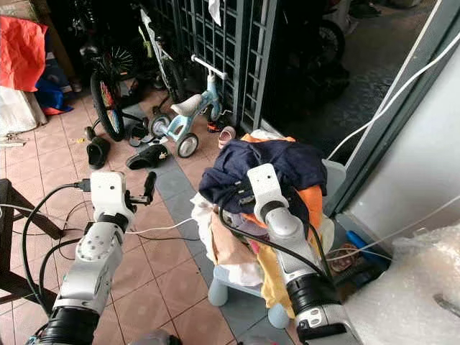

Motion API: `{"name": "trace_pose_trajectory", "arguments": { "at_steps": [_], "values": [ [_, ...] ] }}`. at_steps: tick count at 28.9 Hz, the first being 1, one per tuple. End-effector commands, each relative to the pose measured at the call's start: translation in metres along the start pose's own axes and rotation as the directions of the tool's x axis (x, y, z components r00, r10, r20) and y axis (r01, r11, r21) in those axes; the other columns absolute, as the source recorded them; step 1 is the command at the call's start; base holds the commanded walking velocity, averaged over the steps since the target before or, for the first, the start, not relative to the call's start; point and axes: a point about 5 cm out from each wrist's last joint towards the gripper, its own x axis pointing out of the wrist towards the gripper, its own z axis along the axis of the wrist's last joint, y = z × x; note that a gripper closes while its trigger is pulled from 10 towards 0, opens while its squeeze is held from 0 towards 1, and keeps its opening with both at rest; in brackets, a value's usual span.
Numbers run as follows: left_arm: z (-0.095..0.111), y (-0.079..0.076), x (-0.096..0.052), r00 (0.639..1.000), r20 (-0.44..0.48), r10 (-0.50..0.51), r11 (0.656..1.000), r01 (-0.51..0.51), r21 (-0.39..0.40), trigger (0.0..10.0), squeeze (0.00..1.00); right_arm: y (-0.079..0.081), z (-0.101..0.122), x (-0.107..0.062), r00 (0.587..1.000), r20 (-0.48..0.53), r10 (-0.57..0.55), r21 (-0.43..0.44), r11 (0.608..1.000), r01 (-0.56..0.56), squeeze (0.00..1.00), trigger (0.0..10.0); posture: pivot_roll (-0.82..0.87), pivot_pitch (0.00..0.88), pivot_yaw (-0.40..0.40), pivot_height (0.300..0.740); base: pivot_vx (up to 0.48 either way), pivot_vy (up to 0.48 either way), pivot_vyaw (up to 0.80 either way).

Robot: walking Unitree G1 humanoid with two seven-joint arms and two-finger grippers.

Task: Clothes washing

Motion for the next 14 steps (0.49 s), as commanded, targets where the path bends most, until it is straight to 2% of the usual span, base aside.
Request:
{"name": "trace_pose_trajectory", "arguments": {
  "at_steps": [1, 3, 4, 5, 6, 10, 14],
  "values": [
    [-0.002, 0.000, -0.001, 1.000, -0.014, 0.001, 1.000, -0.001, 0.007, 10.0, 0.00, 0.004, -0.005, -0.003, 1.000, -0.005, 0.020, 0.069, 0.997, -0.020, 0.00, 0.0, -0.04, 0.000, 0.006, 0.740, 0.000, 0.000, 0.00],
    [-0.002, 0.000, -0.001, 1.000, -0.014, 0.001, 1.000, -0.001, 0.007, 10.0, 0.00, 0.004, -0.003, -0.003, 1.000, 0.007, 0.021, 0.075, 0.997, -0.021, 0.00, 0.0, -0.04, 0.000, 0.006, 0.740, 0.000, 0.000, 0.00],
    [-0.002, 0.000, -0.001, 1.000, -0.014, 0.001, 1.000, -0.001, 0.007, 10.0, 0.00, 0.003, 0.004, -0.004, 0.998, 0.056, 0.015, 0.094, 0.995, -0.020, 0.00, 0.0, -0.04, 0.000, 0.006, 0.740, 0.000, 0.000, 0.00],
    [-0.002, 0.000, -0.001, 1.000, -0.015, 0.003, 1.000, -0.003, 0.007, 10.0, 0.00, -0.001, 0.027, -0.008, 0.981, 0.194, -0.008, 0.132, 0.991, -0.018, 0.00, 0.0, -0.04, 0.000, 0.007, 0.740, 0.000, 0.000, 0.00],
    [-0.002, 0.001, -0.001, 1.000, -0.015, 0.004, 1.000, -0.004, 0.006, 10.0, 0.00, -0.005, 0.034, -0.011, 0.972, 0.235, -0.027, 0.133, 0.991, -0.005, 0.00, 0.0, -0.04, 0.000, 0.007, 0.740, 0.000, 0.000, 0.00],
    [-0.002, 0.001, -0.001, 1.000, -0.015, 0.009, 1.000, -0.009, 0.012, 10.0, 0.00, -0.016, 0.040, -0.020, 0.958, 0.272, -0.094, 0.151, 0.987, 0.054, 0.00, 0.0, -0.04, 0.000, 0.007, 0.740, 0.000, 0.000, 0.00],
    [0.001, 0.005, -0.002, 0.999, 0.000, 0.034, 0.999, -0.034, 0.013, 10.0, 0.00, -0.025, 0.037, -0.039, 0.945, 0.298, -0.133, 0.138, 0.986, 0.096, 0.00, 0.0, -0.04, 0.000, 0.009, 0.740, 0.000, 0.000, 0.00]
  ]
}}
